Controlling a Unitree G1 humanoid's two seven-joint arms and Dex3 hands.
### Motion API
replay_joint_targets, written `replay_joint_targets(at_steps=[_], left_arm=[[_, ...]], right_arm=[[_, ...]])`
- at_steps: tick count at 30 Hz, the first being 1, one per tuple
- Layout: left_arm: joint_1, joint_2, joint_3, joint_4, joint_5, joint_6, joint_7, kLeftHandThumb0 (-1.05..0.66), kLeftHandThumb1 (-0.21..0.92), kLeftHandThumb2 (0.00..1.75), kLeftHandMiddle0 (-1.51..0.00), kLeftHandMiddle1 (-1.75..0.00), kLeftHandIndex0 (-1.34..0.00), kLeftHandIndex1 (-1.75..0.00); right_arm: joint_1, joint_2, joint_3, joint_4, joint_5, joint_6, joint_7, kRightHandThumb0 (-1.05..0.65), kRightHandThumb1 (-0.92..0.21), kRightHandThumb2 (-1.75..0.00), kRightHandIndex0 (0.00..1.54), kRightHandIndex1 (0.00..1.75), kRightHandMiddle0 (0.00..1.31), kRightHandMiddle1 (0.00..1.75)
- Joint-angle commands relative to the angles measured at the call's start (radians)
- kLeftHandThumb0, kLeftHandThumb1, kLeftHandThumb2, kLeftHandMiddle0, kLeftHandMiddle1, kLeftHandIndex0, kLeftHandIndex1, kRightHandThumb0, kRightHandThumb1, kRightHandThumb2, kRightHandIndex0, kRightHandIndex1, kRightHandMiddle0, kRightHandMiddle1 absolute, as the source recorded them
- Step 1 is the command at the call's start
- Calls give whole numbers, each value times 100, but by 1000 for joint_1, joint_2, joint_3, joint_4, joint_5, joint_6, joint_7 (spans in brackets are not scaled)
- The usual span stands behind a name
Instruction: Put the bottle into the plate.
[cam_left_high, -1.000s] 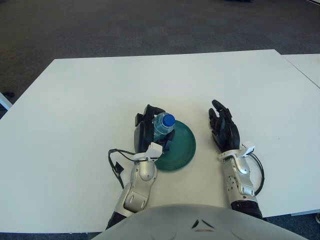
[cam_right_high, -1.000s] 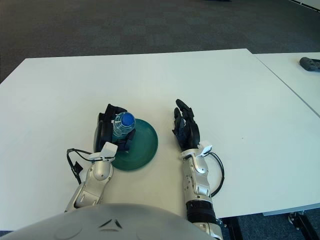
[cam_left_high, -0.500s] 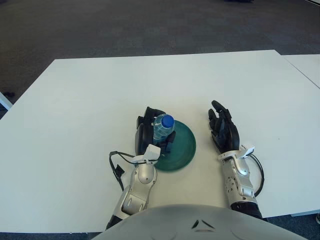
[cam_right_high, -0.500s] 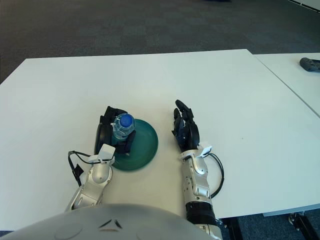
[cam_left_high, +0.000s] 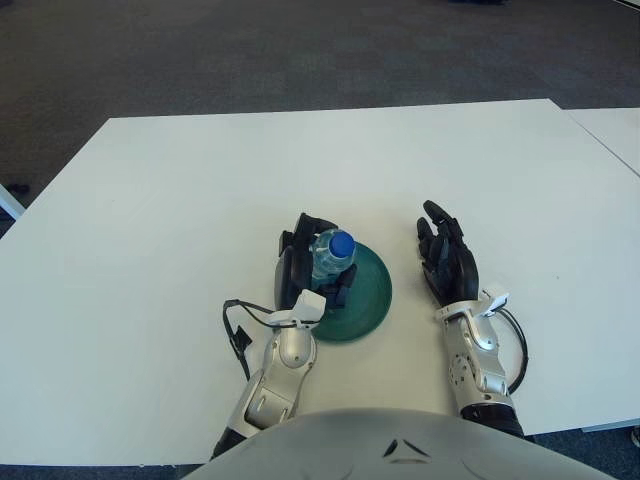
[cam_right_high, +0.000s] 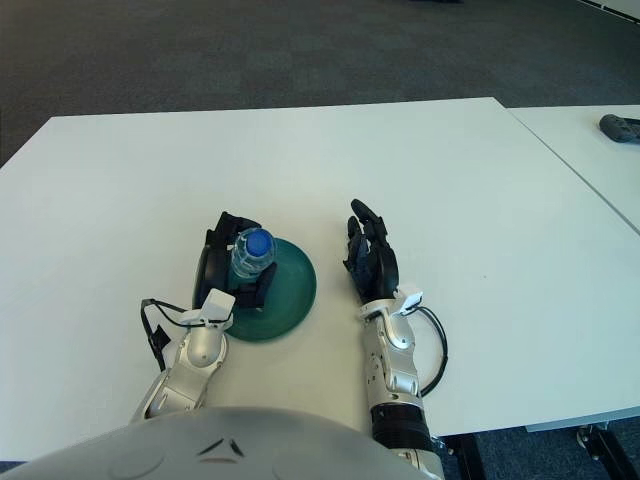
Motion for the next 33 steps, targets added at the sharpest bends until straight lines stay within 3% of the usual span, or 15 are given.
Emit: replay_joint_targets(at_steps=[1, 8, 24, 33], left_arm=[[104, -121, -227, -29, -2, -32, 5, -47, 31, 132, -117, -175, -61, -175], [80, -101, -286, -102, 49, -4, -7, -48, 29, 134, -115, -175, -63, -175], [71, -66, -285, -172, 28, 64, -80, -51, 22, 143, -111, -175, -69, -175], [71, -80, -266, -146, -26, 35, -66, -51, 21, 144, -112, -175, -70, -175]], right_arm=[[33, 9, 4, 40, -15, 44, -18, -72, -92, -64, 40, 0, 0, 64], [30, 10, 5, 45, -16, 42, -20, -72, -92, -64, 40, 0, 0, 64], [29, 13, 7, 44, -19, 42, -23, -72, -92, -64, 40, 0, 0, 64], [25, 14, 7, 47, -20, 42, -25, -72, -92, -64, 40, 0, 0, 64]])
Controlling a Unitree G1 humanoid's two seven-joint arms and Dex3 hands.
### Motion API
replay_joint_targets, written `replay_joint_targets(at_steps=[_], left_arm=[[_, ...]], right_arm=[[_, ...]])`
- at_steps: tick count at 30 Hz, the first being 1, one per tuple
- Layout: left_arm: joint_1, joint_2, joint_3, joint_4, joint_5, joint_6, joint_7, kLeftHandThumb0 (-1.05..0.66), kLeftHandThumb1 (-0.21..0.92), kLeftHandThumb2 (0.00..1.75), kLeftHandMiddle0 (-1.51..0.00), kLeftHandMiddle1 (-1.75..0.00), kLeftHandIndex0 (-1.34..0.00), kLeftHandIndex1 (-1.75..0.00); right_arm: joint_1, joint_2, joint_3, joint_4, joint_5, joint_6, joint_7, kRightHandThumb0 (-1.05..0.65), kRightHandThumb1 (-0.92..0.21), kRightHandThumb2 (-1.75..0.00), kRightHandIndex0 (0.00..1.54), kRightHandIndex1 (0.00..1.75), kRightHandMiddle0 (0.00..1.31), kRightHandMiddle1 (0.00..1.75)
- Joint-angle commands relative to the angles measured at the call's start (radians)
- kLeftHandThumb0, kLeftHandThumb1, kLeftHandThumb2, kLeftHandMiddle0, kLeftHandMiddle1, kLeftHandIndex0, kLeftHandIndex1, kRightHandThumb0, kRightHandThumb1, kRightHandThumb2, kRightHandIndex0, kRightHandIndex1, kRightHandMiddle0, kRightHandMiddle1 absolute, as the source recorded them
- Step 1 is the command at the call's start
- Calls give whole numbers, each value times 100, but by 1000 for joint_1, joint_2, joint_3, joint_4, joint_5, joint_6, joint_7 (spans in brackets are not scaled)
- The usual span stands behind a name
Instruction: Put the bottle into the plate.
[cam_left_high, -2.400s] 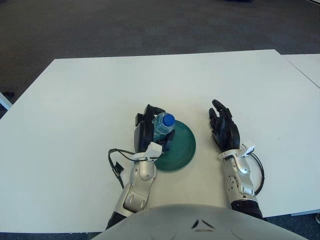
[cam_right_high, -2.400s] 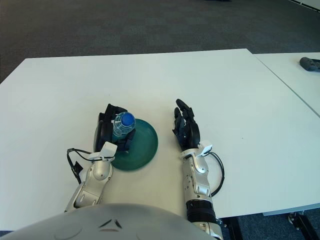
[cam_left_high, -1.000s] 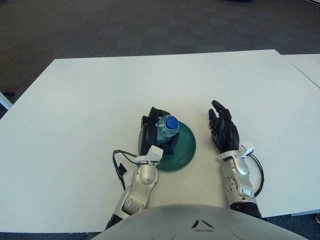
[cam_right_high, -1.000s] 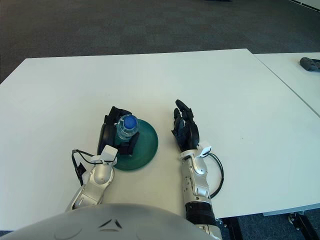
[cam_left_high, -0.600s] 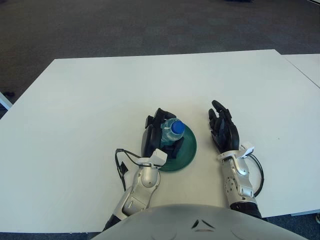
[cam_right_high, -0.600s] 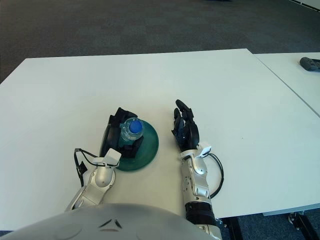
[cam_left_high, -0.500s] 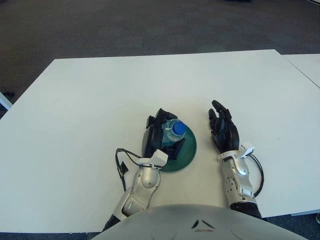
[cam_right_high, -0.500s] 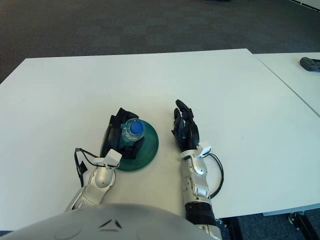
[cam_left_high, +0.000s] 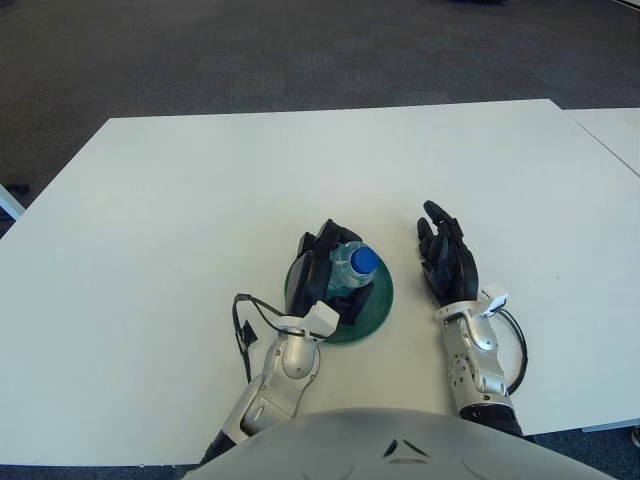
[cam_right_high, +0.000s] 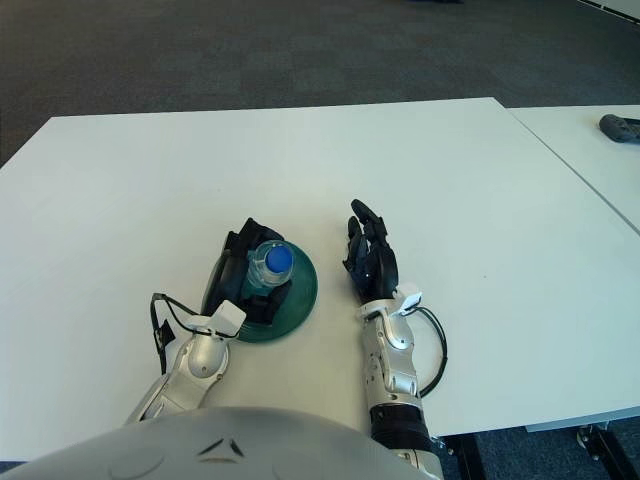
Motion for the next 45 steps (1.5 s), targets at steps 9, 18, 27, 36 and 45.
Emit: replay_joint_targets(at_steps=[9, 18, 27, 36, 45], left_arm=[[73, -154, -163, -91, -76, 37, -11, -49, 27, 137, -109, -175, -65, -175], [44, -125, -133, 2, -48, -10, 6, -65, 79, 56, -31, -134, -21, -146], [35, -120, -113, 17, -117, -59, -18, -82, 92, 37, -26, -84, -1, -107], [35, -120, -104, 34, -87, -99, 32, -87, 92, 40, -28, -65, 0, -94], [28, -109, -83, 25, -99, -148, 36, -89, 92, 40, -29, -72, 0, -87]], right_arm=[[23, 11, 6, 48, -14, 48, -19, -72, -92, -64, 40, 0, 0, 64], [22, 10, 7, 49, -14, 47, -19, -72, -92, -64, 40, 0, 0, 64], [21, 8, 5, 51, -12, 46, -18, -72, -92, -64, 40, 0, 0, 64], [20, 5, 3, 53, -10, 46, -16, -72, -92, -64, 40, 0, 0, 64], [20, 5, 3, 53, -9, 47, -16, -72, -92, -64, 40, 0, 0, 64]])
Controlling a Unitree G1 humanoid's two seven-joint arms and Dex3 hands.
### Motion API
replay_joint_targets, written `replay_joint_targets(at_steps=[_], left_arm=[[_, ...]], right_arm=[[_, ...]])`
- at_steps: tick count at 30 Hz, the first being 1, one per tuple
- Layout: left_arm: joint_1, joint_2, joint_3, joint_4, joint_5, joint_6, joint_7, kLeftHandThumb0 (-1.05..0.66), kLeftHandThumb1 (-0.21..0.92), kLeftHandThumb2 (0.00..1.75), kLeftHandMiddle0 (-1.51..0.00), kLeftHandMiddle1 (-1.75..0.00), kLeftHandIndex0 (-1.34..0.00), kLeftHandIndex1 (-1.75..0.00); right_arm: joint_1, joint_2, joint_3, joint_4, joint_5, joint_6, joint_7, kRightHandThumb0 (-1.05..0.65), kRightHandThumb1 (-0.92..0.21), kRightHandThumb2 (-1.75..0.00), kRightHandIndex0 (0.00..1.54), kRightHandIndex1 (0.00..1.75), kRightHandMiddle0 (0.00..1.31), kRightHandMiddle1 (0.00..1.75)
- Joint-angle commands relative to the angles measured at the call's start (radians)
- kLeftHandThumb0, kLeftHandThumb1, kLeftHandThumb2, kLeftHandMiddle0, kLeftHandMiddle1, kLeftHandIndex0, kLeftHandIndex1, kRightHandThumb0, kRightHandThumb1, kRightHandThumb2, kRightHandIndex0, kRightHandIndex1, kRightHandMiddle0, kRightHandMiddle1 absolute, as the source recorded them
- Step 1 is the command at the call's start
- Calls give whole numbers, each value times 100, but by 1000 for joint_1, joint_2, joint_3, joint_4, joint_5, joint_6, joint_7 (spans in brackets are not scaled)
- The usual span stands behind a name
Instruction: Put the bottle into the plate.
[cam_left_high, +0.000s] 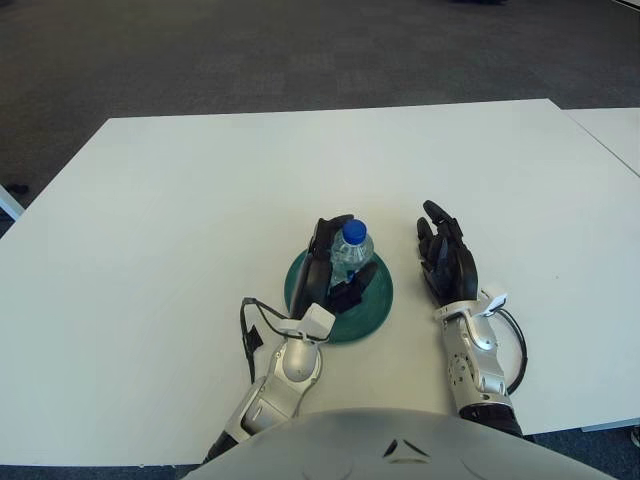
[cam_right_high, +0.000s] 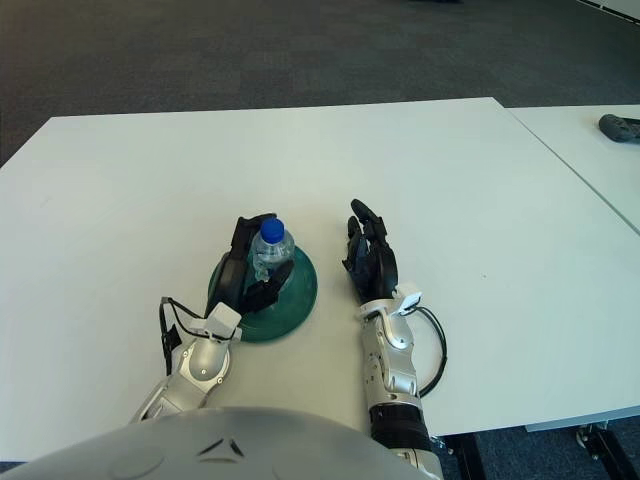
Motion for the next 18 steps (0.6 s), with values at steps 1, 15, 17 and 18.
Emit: replay_joint_targets(at_steps=[1, 15, 17, 18], left_arm=[[30, -107, -73, -25, 13, -22, 11, -89, 92, 39, -28, -72, 0, -81], [77, -33, -63, -173, 44, 60, -87, -101, 92, 44, -17, -19, 0, -5], [79, -23, -55, -196, 50, 82, -103, -102, 92, 45, -17, -13, 0, -2], [80, -16, -48, -212, 55, 96, -113, -103, 92, 50, -12, -9, 0, -2]], right_arm=[[21, 4, 2, 38, -8, 47, -7, -72, -92, -64, 40, 0, 0, 64], [21, 4, 2, 39, -8, 47, -7, -72, -92, -64, 40, 0, 0, 64], [21, 4, 2, 39, -8, 47, -7, -72, -92, -64, 40, 0, 0, 64], [21, 4, 2, 39, -8, 47, -7, -72, -92, -64, 40, 0, 0, 64]])
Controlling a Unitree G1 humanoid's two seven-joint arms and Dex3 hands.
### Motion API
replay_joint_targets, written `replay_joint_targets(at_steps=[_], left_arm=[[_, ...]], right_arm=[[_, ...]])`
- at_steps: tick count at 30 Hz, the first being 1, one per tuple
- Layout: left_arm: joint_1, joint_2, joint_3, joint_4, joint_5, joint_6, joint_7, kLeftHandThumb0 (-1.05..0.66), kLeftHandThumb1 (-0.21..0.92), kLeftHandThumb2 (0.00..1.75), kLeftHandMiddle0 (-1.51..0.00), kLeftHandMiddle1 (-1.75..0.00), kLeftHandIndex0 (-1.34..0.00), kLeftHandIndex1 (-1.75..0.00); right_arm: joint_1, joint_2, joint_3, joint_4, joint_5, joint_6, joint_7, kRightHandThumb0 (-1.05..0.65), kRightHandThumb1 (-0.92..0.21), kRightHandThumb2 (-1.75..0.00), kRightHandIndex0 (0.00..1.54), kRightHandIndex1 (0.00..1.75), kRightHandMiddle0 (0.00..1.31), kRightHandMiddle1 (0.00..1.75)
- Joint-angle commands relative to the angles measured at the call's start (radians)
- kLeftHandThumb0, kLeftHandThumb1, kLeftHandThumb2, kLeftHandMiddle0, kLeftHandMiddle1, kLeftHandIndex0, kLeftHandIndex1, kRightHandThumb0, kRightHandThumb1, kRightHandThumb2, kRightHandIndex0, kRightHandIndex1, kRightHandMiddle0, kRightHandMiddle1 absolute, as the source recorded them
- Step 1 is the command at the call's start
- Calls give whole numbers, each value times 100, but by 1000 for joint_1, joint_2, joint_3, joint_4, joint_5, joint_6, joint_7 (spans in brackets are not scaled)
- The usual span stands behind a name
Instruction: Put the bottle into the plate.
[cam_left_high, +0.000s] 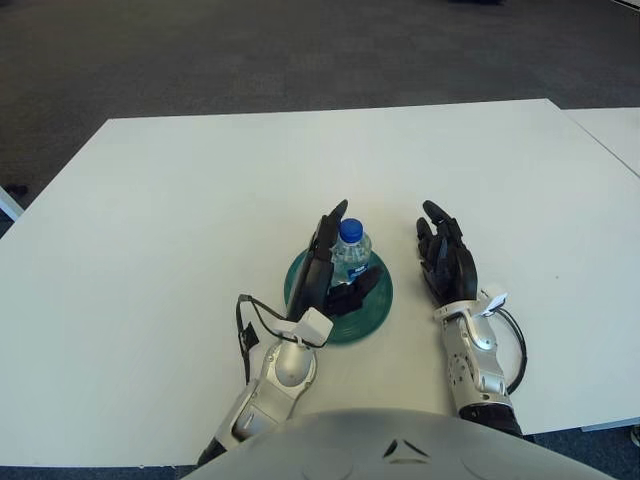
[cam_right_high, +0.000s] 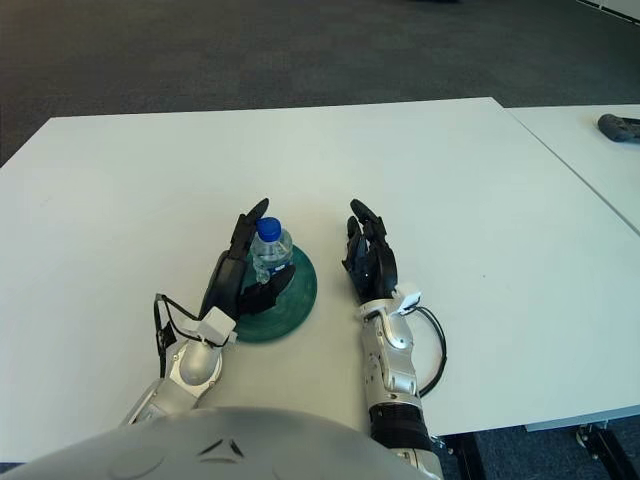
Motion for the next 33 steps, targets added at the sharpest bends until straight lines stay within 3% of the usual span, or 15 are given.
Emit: replay_joint_targets(at_steps=[1, 9, 17, 24, 28, 33], left_arm=[[43, -48, -40, -90, 19, 51, -32, -103, 92, 52, -9, -6, 0, -1], [64, -40, -5, -126, 109, 86, -17, -105, 92, 62, 0, 0, 0, 0], [48, -38, 35, -103, 169, 83, 1, -105, 92, 57, 0, 0, 0, 0], [83, -36, 39, -123, 213, 71, 23, -105, 92, 57, 0, 0, 0, 0], [106, -32, 56, -135, 199, 56, 24, -105, 92, 66, 0, 0, 0, 0], [88, -58, 152, -28, 58, -69, 53, -105, 92, 83, 0, 0, 0, 0]], right_arm=[[23, 4, 1, 38, -8, 46, -7, -72, -92, -64, 40, 0, 0, 64], [17, 3, -1, 46, -7, 45, -7, -72, -92, -64, 40, 0, 0, 64], [13, 2, -4, 51, -6, 44, -5, -72, -92, -64, 40, 0, 0, 64], [12, 2, -4, 51, -6, 44, -5, -72, -92, -64, 40, 0, 0, 64], [12, 2, -5, 51, -7, 44, -5, -72, -92, -64, 40, 0, 0, 64], [13, 2, -6, 51, -6, 44, -4, -72, -92, -64, 40, 0, 0, 64]])
